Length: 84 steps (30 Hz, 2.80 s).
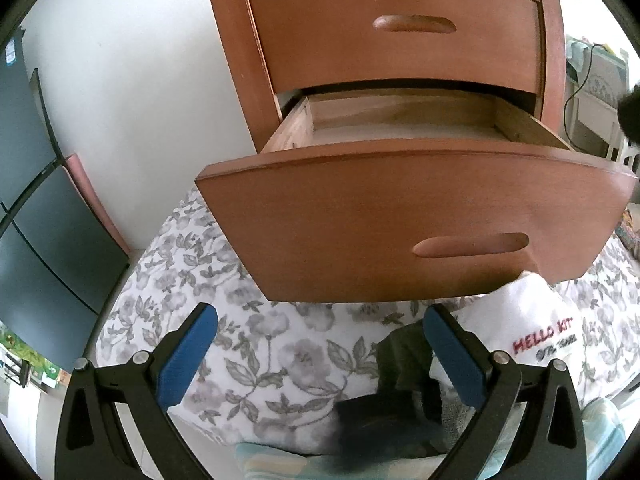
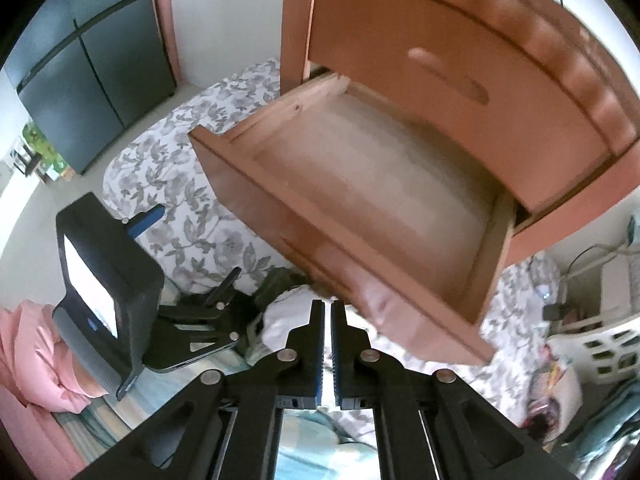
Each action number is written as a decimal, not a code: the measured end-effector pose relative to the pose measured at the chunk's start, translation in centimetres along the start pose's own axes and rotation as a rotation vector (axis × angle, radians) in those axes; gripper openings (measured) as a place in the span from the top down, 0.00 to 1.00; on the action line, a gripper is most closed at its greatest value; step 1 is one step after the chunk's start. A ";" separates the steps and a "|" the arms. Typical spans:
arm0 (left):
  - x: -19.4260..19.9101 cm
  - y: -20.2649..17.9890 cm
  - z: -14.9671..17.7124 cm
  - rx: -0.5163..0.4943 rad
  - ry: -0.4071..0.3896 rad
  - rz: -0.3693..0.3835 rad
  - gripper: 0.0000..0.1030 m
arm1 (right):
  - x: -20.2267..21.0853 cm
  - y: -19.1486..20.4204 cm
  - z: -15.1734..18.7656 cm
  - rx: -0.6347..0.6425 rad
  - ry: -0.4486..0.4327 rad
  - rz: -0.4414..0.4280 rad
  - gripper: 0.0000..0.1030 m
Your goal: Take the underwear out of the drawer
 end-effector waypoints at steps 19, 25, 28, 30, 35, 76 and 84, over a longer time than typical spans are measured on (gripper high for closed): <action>-1.2 -0.5 0.4 -0.020 0.058 0.011 0.00 | -8.5 -1.5 6.1 -0.417 -0.027 -0.019 0.53; -1.5 -0.4 0.5 -0.016 0.073 0.014 0.00 | -9.6 -1.7 7.7 -0.494 -0.014 -0.009 0.27; -1.5 -0.5 0.5 -0.021 0.074 0.011 0.00 | -9.7 -1.6 8.0 -0.495 -0.019 0.004 0.18; -1.5 -0.6 0.5 -0.025 0.076 0.009 0.00 | -9.6 -1.3 8.1 -0.491 -0.029 0.000 0.14; -1.6 -0.7 0.6 -0.029 0.081 0.007 0.00 | -9.6 -1.3 8.3 -0.506 -0.049 -0.010 0.00; -1.1 -0.5 1.0 -0.044 0.118 0.118 0.00 | -7.6 -4.4 9.6 -0.624 -0.288 0.085 0.00; -0.4 -0.4 0.6 -0.019 0.094 0.145 0.00 | -6.7 -4.2 9.5 -0.616 -0.322 0.127 0.00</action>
Point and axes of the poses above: each gripper's, at about its wrist camera, not at the fingertips, and x roughly against the way its jaws point, y to its left, z to its underside, the point moved 5 cm from there along -x, roughly the way its jaws point, and after that the axes turned 6 degrees about y, right-handed, at the moved point
